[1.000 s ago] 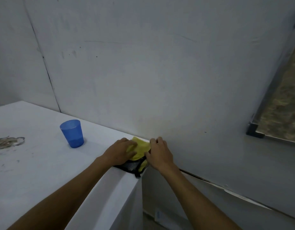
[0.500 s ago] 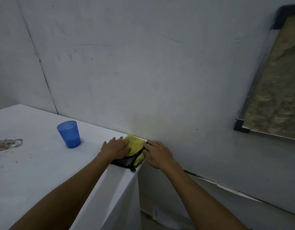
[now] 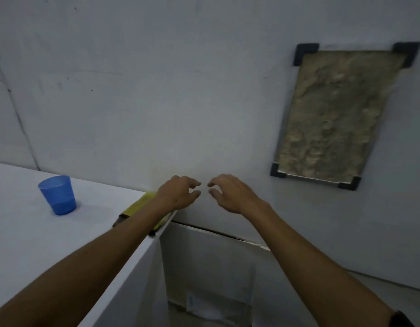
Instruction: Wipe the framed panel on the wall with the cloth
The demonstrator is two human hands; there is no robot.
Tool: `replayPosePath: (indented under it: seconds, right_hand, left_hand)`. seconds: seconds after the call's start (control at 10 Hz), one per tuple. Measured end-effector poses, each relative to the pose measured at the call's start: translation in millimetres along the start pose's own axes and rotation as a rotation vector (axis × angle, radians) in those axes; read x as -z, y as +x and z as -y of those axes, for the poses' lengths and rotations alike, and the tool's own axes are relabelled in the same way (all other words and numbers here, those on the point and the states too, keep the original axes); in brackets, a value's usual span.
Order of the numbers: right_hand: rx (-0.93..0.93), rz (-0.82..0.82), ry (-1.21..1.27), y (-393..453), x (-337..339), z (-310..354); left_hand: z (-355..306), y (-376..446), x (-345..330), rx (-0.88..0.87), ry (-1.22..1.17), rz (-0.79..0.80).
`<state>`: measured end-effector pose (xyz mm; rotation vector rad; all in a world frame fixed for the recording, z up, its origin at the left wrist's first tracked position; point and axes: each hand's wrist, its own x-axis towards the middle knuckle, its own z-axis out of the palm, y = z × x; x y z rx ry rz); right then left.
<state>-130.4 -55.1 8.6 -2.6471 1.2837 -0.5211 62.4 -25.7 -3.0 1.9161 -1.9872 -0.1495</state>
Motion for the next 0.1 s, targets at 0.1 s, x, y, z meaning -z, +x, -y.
replayPosePath:
  seconds: [0.1]
  right_hand:
    - [0.011,-0.111,-0.030,-25.3,29.0,-13.5]
  left_hand:
    - [-34.2,6.6,3.3,-0.079,-0.016,-0.060]
